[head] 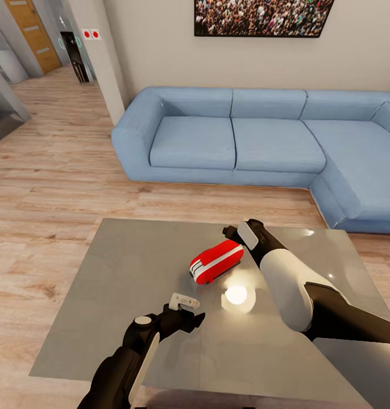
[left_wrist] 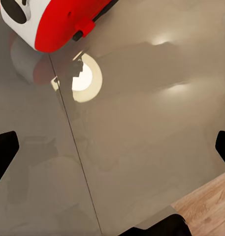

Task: Turn on the radio receiver that's on the table in the living room.

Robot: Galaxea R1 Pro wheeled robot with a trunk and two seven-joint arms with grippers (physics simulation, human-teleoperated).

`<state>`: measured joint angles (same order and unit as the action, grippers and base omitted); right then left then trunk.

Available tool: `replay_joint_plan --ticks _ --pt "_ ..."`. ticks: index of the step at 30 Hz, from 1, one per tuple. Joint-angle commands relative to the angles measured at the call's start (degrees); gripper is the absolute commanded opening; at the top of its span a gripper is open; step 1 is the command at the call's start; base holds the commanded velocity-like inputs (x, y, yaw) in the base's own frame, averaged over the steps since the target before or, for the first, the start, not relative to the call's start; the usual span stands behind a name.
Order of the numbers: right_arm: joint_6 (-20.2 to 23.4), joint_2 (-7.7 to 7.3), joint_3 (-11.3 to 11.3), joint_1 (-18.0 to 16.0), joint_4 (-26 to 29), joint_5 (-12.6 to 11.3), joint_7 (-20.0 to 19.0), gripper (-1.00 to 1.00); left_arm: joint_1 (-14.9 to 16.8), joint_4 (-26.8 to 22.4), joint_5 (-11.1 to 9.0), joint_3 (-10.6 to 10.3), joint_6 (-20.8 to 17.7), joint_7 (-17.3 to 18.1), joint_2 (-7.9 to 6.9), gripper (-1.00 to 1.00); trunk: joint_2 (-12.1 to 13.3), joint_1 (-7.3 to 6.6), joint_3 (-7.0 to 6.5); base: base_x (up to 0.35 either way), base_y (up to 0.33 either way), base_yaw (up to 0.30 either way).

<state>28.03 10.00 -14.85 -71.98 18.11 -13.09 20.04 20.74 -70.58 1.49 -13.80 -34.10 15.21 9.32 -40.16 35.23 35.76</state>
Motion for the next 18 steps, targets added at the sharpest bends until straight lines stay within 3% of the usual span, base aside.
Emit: replay_joint_plan --ticks 1,18 --pt "0.0 0.0 0.0 0.0 0.0 0.0 0.0 1.0 0.0 -0.02 0.0 0.0 0.0 0.0 0.0 1.0 0.0 0.0 0.0 0.0 0.0 0.0" --pt "0.01 0.0 0.0 0.0 0.0 -0.07 0.0 1.0 0.0 -0.05 0.0 0.0 0.0 0.0 0.0 1.0 0.0 0.0 0.08 0.0 0.0 0.0"
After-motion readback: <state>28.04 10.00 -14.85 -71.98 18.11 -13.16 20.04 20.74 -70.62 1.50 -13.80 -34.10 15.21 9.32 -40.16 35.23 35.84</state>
